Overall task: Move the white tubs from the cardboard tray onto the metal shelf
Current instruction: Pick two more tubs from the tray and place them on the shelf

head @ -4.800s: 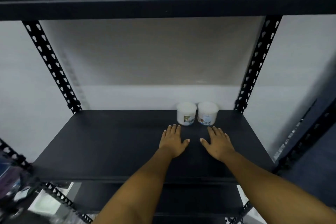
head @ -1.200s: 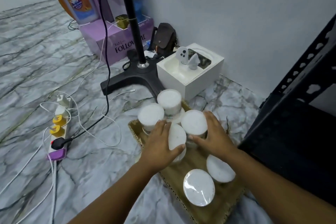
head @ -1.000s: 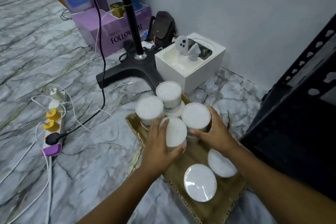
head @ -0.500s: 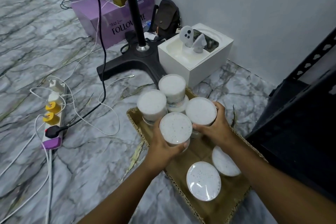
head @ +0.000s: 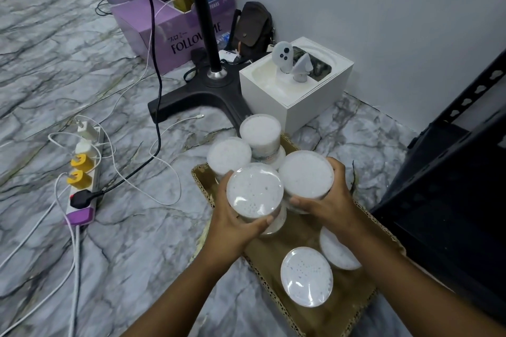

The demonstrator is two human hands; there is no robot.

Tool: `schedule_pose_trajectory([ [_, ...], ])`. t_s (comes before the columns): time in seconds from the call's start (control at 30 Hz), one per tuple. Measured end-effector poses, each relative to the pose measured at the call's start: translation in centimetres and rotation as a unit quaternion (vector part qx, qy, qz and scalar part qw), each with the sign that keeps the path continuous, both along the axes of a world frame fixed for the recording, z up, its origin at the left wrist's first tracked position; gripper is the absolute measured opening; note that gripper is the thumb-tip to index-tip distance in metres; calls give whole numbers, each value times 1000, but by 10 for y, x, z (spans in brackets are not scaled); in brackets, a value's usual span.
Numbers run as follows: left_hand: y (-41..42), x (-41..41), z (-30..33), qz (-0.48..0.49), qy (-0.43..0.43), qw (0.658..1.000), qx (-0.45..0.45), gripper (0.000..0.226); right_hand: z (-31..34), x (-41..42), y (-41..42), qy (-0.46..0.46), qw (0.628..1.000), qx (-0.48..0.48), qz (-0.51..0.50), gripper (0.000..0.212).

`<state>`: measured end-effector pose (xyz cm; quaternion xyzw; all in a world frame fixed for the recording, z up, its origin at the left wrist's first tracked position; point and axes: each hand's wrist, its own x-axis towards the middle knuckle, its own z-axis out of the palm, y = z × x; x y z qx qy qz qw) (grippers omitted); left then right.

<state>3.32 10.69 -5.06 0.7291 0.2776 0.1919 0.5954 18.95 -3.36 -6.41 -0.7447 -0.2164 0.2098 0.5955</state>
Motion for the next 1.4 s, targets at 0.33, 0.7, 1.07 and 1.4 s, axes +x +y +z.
schedule_pose_trajectory([
  [0.33,10,-1,3,29,-6,999,28,100,10,-1,10,-7,998,56,40,94],
  [0.7,18,-2,39,71,-36,996,-33,96,53,-14,21,-20,995,87,51,93],
  [1.07,3,-29,207,71,-14,996,-50,92,223,-50,2,8,997,63,38,96],
  [1.4,-23,-73,402,56,-28,995,-79,102,421,-87,-26,5,997,61,44,93],
])
